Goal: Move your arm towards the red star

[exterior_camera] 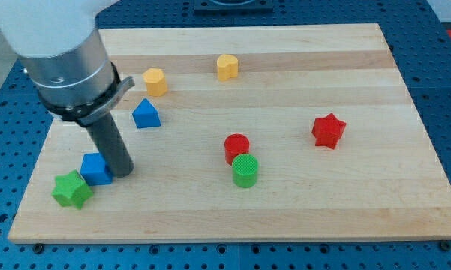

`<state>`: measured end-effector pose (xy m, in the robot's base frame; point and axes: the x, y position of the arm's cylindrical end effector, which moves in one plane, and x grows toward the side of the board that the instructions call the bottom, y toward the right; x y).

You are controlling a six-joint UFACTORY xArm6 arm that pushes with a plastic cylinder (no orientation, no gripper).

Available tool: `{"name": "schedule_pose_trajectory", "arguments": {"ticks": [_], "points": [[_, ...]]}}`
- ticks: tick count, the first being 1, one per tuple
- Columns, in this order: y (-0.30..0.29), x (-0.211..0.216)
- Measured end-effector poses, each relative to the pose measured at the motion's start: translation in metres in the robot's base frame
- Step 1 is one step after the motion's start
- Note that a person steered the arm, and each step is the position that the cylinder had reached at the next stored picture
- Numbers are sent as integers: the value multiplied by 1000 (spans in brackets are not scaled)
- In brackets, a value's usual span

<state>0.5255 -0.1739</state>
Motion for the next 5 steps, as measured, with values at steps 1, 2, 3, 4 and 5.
{"name": "schedule_pose_trajectory", "arguments": {"ticks": [1, 2, 3, 4, 5], "points": [[-18, 2], [-36, 3], [-39, 3], [-16, -20], [29, -60]]}}
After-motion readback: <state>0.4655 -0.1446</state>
